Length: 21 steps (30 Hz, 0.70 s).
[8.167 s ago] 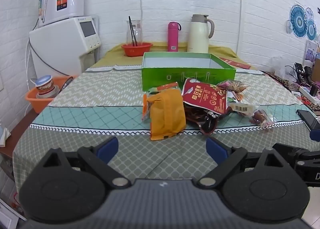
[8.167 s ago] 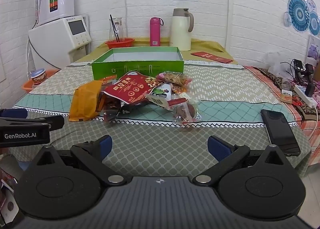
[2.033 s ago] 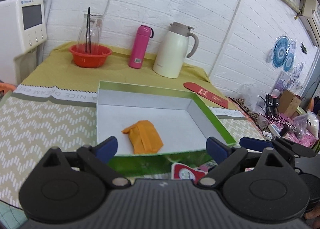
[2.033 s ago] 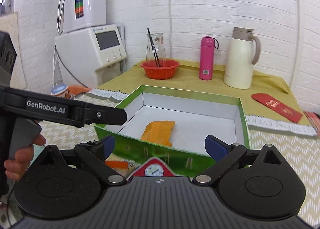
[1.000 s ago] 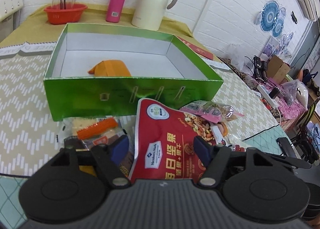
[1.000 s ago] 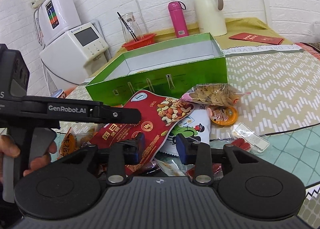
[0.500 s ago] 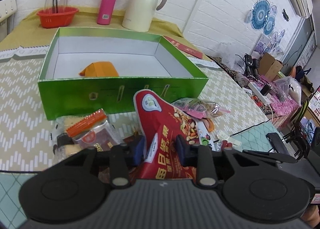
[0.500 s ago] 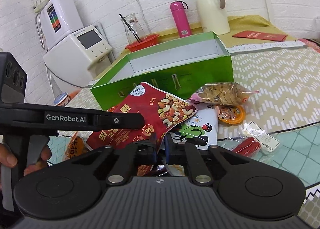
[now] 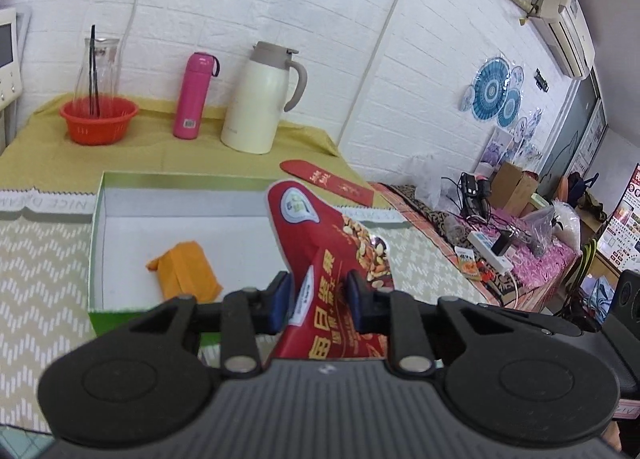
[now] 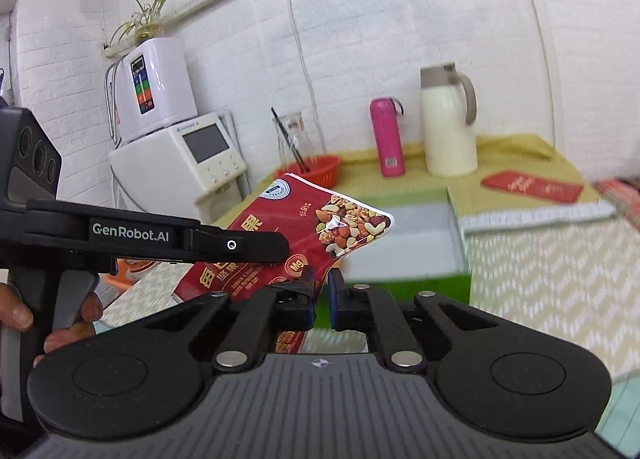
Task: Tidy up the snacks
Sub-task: 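Lower the red nut pouch into the green box and release it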
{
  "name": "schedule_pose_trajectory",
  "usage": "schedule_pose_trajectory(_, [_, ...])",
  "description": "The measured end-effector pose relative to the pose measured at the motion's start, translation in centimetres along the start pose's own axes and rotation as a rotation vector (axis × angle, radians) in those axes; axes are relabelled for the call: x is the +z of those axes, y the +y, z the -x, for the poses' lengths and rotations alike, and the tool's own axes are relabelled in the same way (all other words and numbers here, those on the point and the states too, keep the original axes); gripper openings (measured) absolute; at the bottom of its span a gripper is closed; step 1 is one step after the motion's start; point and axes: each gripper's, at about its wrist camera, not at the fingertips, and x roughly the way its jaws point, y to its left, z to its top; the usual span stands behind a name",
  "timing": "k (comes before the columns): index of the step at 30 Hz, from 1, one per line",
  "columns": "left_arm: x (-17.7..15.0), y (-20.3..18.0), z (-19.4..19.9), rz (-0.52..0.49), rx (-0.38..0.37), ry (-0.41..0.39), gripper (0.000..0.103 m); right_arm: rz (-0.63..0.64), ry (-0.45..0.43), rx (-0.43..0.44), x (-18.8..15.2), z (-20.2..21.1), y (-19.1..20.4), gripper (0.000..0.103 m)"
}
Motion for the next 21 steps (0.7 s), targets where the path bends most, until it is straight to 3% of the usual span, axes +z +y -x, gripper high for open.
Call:
schedule_pose_trajectory(6, [3.0, 1.3, -4.7, 0.001, 0.025, 0.011, 0.023, -0.007, 0.034, -0.001, 2.7, -4.7, -3.0, 0.013])
schedule_pose_trajectory(10, [4.0, 3.6, -8.3, 0.062, 0.007, 0.058, 0.023, -0.045, 0.073, 0.002, 3.1, -7.8, -5.2, 0.013])
schedule_pose_trajectory(21, [3.6, 6.9, -14.5, 0.117, 0.01, 0.159, 0.023, -0.068, 0.18, -0.016, 2.6, -13.1, -8.5, 0.013])
